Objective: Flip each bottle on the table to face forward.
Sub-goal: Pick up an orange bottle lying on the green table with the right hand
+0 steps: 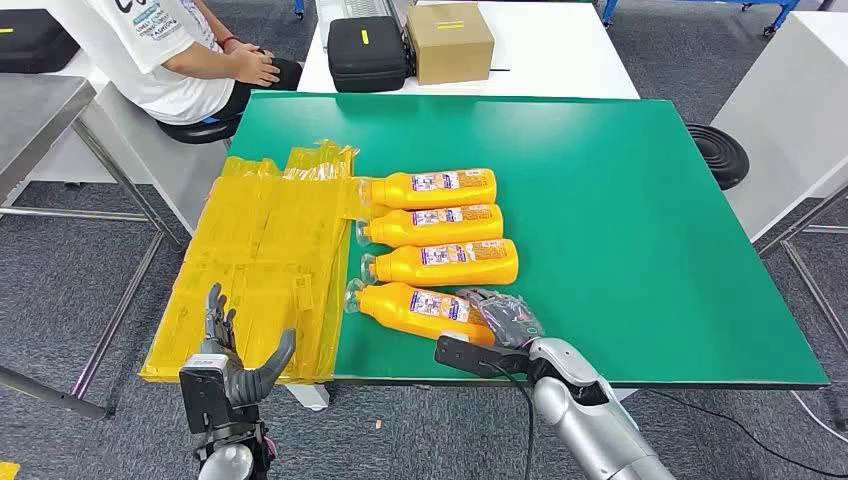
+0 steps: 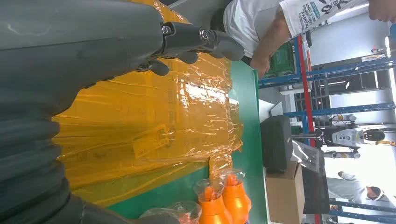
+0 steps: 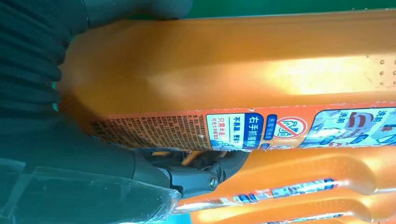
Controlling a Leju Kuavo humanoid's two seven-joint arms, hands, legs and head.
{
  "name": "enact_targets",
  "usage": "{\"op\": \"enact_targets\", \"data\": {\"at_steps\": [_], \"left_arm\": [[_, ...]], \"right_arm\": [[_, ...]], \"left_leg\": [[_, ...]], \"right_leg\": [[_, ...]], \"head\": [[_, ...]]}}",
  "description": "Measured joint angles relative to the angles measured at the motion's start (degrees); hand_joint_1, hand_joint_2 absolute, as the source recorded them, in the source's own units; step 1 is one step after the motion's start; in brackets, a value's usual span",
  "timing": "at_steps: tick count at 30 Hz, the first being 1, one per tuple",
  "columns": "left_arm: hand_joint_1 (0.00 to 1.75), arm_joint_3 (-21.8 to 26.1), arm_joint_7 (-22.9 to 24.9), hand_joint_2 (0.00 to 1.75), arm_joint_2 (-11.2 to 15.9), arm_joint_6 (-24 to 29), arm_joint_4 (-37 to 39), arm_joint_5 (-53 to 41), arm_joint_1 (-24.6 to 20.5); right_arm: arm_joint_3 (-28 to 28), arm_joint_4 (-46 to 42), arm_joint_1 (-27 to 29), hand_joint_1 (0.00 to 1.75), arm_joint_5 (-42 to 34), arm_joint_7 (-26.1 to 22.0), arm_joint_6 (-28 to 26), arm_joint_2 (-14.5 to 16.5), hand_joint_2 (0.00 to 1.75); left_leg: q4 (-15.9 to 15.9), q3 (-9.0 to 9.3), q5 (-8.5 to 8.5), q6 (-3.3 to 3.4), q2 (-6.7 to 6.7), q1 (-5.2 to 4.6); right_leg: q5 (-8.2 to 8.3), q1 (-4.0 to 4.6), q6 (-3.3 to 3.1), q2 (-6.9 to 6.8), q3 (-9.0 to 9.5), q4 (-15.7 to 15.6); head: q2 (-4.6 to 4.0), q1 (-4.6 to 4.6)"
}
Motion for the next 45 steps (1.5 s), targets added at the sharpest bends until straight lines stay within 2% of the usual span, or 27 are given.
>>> {"op": "enact_targets", "data": {"at_steps": [18, 20, 23, 27, 33, 38, 42, 45], "left_arm": [[0.00, 0.02, -0.21, 1.75, 0.03, 0.51, -0.04, 0.57, 0.70], [0.00, 0.02, -0.21, 1.75, 0.04, 0.68, -0.07, 0.57, 0.78], [0.00, 0.03, -0.35, 1.75, 0.04, 1.03, -0.19, 0.80, 1.05], [0.00, 0.05, -0.91, 1.75, 0.03, 1.16, -0.24, 1.21, 1.31], [0.00, 0.33, -1.70, 1.75, -0.03, 0.50, -0.55, 5.15, 1.51], [0.00, 0.89, -1.42, 1.75, -0.07, -3.33, -0.99, 11.13, 1.55], [0.00, 1.23, -1.14, 1.75, -0.15, -4.69, -1.21, 12.62, 1.54], [0.00, 1.40, 0.61, 1.75, -0.19, -10.89, -1.23, 18.14, 1.55]], "right_arm": [[1.34, 0.61, -0.90, 1.75, -1.83, -1.65, 0.30, -0.79, 1.75], [1.29, 0.61, -0.90, 1.75, -2.96, -2.82, -0.28, -0.73, 1.75], [0.74, 0.18, -0.16, 1.75, -6.66, -7.22, -2.73, -0.36, 1.75], [-1.11, -3.01, 2.04, 1.75, -9.84, -13.22, -6.95, 1.80, 1.75], [-4.42, -9.02, 4.08, 1.75, -10.33, -18.35, -13.52, 5.34, 1.75], [-6.42, -11.78, 5.10, 1.75, -10.00, -21.22, -17.32, 7.85, 1.75], [-7.35, -12.70, 5.57, 1.75, -9.92, -21.46, -17.93, 8.85, 1.75], [-8.18, -12.82, 5.88, 1.75, -10.19, -22.26, -19.21, 9.59, 1.75]], "left_leg": [[0.00, 0.00, -0.10, 0.02, -0.02, 0.00], [0.00, -0.01, -0.10, 0.02, -0.03, 0.00], [0.00, -0.10, -0.09, 0.02, -0.04, 0.00], [0.00, -0.24, -0.09, 0.01, -0.03, 0.01], [0.00, -0.29, -0.13, -0.02, -0.04, 0.02], [0.00, -0.32, -0.17, -0.01, -0.07, 0.01], [0.00, -0.32, -0.17, -0.01, -0.07, 0.00], [0.00, -0.32, -0.17, -0.01, -0.07, 0.01]], "right_leg": [[-0.08, 0.00, 0.07, -0.01, 0.04, 0.01], [-0.08, 0.00, 0.07, -0.01, 0.05, 0.01], [-0.06, 0.00, 0.08, -0.01, 0.00, 0.03], [-0.06, 0.01, 0.07, -0.01, -0.14, 0.05], [-0.17, 0.01, 0.11, -0.02, -0.16, 0.05], [-0.19, -0.01, 0.13, -0.02, -0.18, 0.04], [-0.19, -0.01, 0.13, -0.02, -0.18, 0.04], [-0.19, 0.00, 0.13, -0.02, -0.19, 0.04]], "head": [[0.00, -0.01], [0.00, 0.00], [0.00, 0.01], [0.00, -0.02], [0.00, 0.00], [0.00, 0.00], [0.00, 0.00], [0.00, -0.01]]}}
